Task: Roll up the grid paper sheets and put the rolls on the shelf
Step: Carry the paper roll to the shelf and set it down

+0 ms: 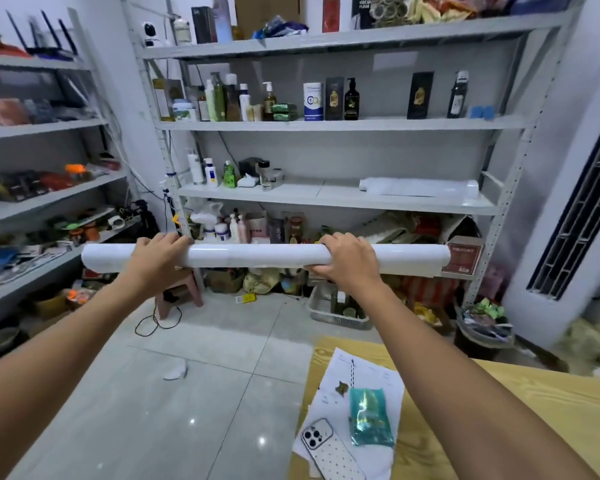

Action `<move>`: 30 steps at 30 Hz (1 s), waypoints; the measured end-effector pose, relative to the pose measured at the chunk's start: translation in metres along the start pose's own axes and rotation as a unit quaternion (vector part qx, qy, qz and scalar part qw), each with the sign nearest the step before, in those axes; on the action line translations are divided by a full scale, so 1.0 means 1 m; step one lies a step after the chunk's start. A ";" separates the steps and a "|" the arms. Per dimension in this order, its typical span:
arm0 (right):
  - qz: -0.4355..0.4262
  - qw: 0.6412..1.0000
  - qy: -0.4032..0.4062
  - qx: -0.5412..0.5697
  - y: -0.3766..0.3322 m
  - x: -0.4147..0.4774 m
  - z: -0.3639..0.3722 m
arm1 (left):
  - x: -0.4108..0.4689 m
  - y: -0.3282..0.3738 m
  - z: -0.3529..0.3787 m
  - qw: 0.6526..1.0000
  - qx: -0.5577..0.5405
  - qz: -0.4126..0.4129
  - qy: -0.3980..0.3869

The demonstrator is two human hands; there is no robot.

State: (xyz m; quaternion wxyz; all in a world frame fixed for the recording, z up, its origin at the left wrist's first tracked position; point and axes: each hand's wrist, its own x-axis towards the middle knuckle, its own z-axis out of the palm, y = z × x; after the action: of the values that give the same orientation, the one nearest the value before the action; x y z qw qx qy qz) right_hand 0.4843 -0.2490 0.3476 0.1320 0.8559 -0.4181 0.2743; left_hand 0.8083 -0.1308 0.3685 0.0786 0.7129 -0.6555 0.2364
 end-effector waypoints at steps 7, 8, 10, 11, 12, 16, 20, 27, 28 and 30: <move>-0.055 0.993 -0.006 -0.109 0.001 0.034 0.020 | 0.071 -0.043 0.053 0.990 -0.066 0.108 -0.061; -0.046 0.991 -0.001 -0.124 0.003 0.037 0.023 | 0.085 -0.048 0.061 0.985 -0.090 0.129 -0.069; -0.029 0.988 -0.012 -0.148 0.007 0.045 0.030 | 0.114 -0.055 0.078 0.973 -0.135 0.170 -0.081; -0.018 0.988 -0.024 -0.151 0.009 0.049 0.033 | 0.127 -0.056 0.085 0.965 -0.161 0.187 -0.084; 0.003 0.987 -0.039 -0.154 0.010 0.054 0.037 | 0.142 -0.060 0.094 0.957 -0.187 0.205 -0.088; 0.060 0.982 -0.071 -0.162 0.000 0.072 0.053 | 0.188 -0.081 0.129 0.933 -0.225 0.253 -0.121; 0.094 0.979 -0.087 -0.160 -0.017 0.085 0.063 | 0.211 -0.096 0.138 0.913 -0.249 0.275 -0.173; 0.153 0.966 -0.093 -0.186 -0.014 0.097 0.068 | 0.251 -0.088 0.144 0.879 -0.299 0.298 -0.223; 0.158 0.964 -0.095 -0.190 -0.013 0.102 0.069 | 0.258 -0.086 0.149 0.881 -0.298 0.297 -0.218; 0.170 0.961 -0.101 -0.195 -0.006 0.113 0.077 | 0.273 -0.083 0.163 0.888 -0.293 0.292 -0.202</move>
State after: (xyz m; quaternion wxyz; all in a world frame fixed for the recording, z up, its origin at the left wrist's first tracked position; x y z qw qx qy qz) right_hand 0.5733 -0.3535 0.3505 0.2047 0.7531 -0.6140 0.1180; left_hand 0.9349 -0.4342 0.3621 0.0772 0.4660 -0.8754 -0.1030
